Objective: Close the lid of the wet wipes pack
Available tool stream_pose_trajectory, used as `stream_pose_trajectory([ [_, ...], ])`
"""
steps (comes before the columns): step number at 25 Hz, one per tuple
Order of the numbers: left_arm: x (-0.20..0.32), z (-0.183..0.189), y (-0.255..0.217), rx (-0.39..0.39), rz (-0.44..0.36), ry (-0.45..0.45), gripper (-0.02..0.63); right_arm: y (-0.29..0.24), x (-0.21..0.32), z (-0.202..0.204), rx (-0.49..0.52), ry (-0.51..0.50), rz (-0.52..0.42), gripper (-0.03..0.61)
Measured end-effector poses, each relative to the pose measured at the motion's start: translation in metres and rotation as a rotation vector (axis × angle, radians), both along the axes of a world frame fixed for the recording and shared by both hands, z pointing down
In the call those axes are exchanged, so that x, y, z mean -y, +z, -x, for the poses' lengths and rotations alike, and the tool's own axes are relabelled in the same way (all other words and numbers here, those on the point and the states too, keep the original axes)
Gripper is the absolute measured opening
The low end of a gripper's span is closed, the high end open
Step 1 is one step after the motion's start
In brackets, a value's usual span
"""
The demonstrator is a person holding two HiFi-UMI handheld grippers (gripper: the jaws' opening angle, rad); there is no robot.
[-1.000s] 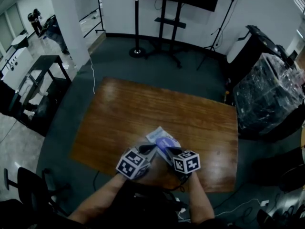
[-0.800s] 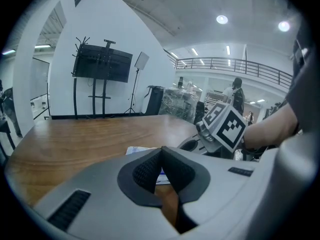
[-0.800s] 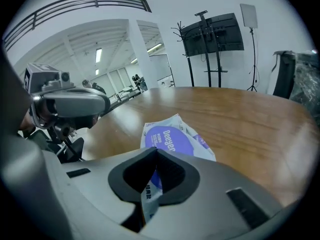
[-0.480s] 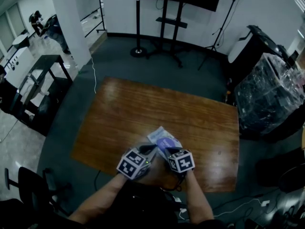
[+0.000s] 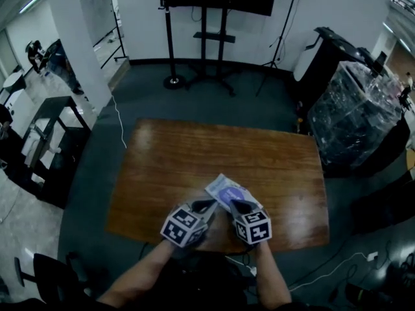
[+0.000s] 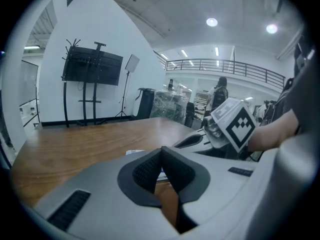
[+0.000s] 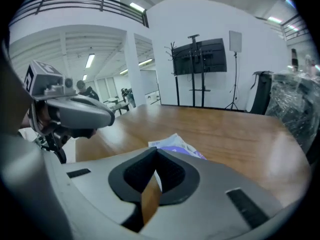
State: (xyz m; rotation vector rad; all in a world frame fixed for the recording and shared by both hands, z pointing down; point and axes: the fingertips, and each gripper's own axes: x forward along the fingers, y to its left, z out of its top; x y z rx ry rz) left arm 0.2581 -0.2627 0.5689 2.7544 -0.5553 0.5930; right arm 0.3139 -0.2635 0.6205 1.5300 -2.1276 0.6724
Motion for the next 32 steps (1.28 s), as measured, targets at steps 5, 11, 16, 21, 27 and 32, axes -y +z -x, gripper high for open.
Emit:
stream_pose_trajectory([
  [5,-0.009,0.019,-0.040,-0.069,-0.045,0.082,0.000,-0.070,-0.015,0.024,0.036,0.120,-0.179,0.009],
  [11,-0.025,0.043,-0.096,-0.172,-0.094,0.197,0.000,-0.146,-0.036,0.053,0.036,0.240,-0.360,0.009],
  [16,-0.042,0.065,-0.140,-0.253,-0.157,0.269,0.000,-0.199,-0.061,0.082,0.018,0.302,-0.487,0.009],
  [21,-0.062,0.088,-0.168,-0.292,-0.194,0.337,0.000,-0.240,-0.081,0.111,-0.009,0.339,-0.585,0.009],
  [27,-0.079,0.115,-0.180,-0.327,-0.204,0.378,0.000,-0.257,-0.102,0.141,-0.023,0.379,-0.634,0.009],
  [32,-0.088,0.121,-0.183,-0.337,-0.204,0.398,0.000,-0.262,-0.116,0.145,-0.001,0.426,-0.649,0.009],
])
